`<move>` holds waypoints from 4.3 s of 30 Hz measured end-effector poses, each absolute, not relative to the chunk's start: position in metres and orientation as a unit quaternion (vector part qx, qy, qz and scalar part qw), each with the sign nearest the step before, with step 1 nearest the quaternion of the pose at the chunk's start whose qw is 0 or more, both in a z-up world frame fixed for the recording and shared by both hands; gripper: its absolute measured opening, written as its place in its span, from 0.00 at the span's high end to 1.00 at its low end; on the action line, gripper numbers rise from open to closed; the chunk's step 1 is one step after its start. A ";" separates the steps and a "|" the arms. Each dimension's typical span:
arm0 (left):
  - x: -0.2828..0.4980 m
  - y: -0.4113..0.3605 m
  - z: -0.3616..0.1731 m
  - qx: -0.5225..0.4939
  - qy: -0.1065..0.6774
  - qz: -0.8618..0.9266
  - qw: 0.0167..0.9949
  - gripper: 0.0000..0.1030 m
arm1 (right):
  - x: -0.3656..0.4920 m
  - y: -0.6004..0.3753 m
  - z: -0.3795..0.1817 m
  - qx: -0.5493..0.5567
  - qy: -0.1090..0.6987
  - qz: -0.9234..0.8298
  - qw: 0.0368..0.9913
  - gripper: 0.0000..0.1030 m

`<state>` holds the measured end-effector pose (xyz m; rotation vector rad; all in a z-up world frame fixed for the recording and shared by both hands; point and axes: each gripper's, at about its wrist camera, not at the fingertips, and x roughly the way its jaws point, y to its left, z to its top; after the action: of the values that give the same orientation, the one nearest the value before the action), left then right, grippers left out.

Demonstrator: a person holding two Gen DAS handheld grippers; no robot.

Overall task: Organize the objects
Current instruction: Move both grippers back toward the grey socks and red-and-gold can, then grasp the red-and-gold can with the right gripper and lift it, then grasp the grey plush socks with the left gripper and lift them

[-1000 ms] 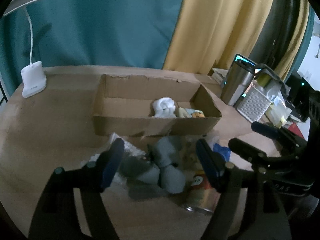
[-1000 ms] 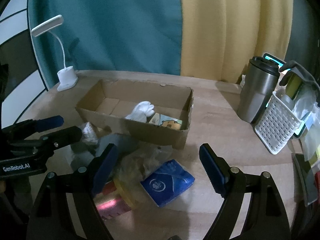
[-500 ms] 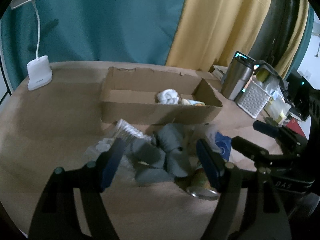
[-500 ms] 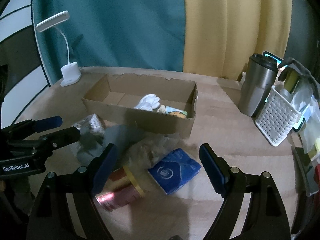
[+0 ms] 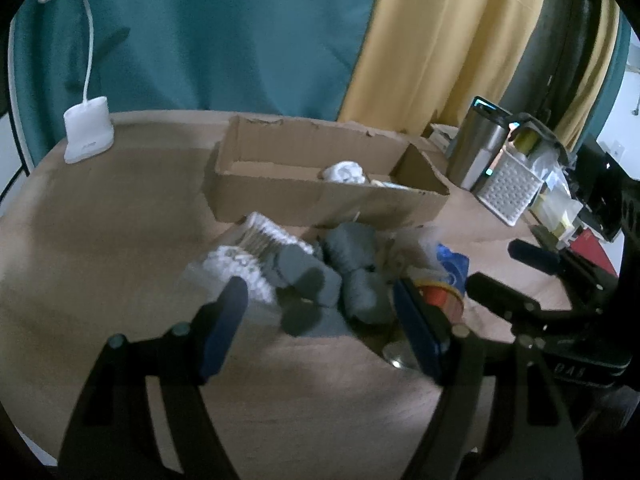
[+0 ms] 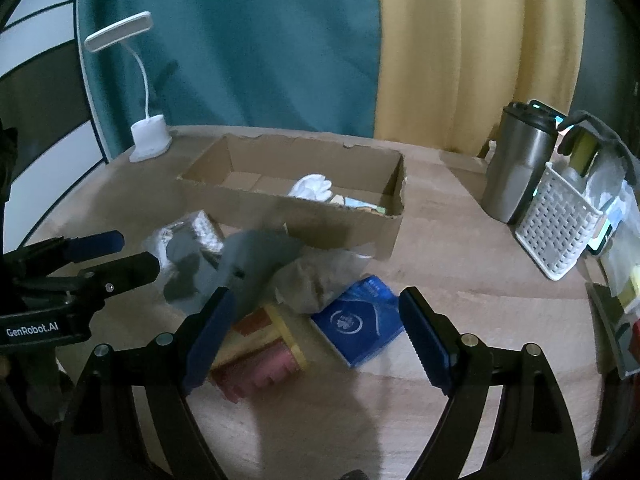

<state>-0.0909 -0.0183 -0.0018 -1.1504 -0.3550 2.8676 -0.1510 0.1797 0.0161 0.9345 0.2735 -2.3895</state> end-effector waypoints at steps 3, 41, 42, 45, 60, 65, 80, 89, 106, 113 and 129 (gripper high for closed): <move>-0.088 -0.019 -0.006 -0.373 -0.116 0.920 0.014 0.25 | -0.148 0.178 0.013 0.348 0.108 -0.888 0.281 0.16; -0.078 -0.030 -0.035 -0.397 -0.131 0.909 -0.006 0.25 | -0.131 0.152 -0.026 0.372 0.162 -0.849 0.339 0.16; -0.079 -0.031 -0.036 -0.398 -0.131 0.908 -0.007 0.25 | -0.133 0.151 -0.026 0.373 0.161 -0.849 0.339 0.16; -0.082 -0.032 -0.037 -0.400 -0.131 0.907 -0.007 0.25 | -0.137 0.149 -0.028 0.377 0.158 -0.846 0.341 0.16; -0.089 -0.034 -0.039 -0.404 -0.129 0.906 -0.008 0.25 | -0.148 0.143 -0.035 0.400 0.143 -0.830 0.361 0.32; -0.089 -0.033 -0.037 -0.404 -0.124 0.906 -0.006 0.25 | -0.146 0.143 -0.035 0.401 0.141 -0.828 0.365 0.33; -0.092 -0.016 -0.026 -0.401 -0.106 0.910 0.002 0.25 | -0.138 0.160 -0.012 0.374 0.124 -0.844 0.363 0.33; -0.100 0.000 -0.025 -0.408 -0.091 0.908 0.011 0.25 | -0.142 0.179 -0.002 0.365 0.109 -0.855 0.352 0.34; -0.130 0.032 -0.032 -0.425 -0.051 0.903 0.031 0.25 | -0.162 0.219 0.008 0.355 0.079 -0.876 0.318 0.34; -0.147 0.042 -0.043 -0.441 -0.037 0.896 0.034 0.25 | -0.178 0.228 0.000 0.363 0.071 -0.876 0.308 0.34; -0.153 0.044 -0.048 -0.433 -0.011 0.900 0.041 0.59 | -0.202 0.232 -0.013 0.380 0.061 -0.874 0.298 0.34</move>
<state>-0.1532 0.0436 -0.0477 -1.3264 -0.0344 2.7580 -0.2019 0.2316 -0.0130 1.0099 0.1611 -2.3216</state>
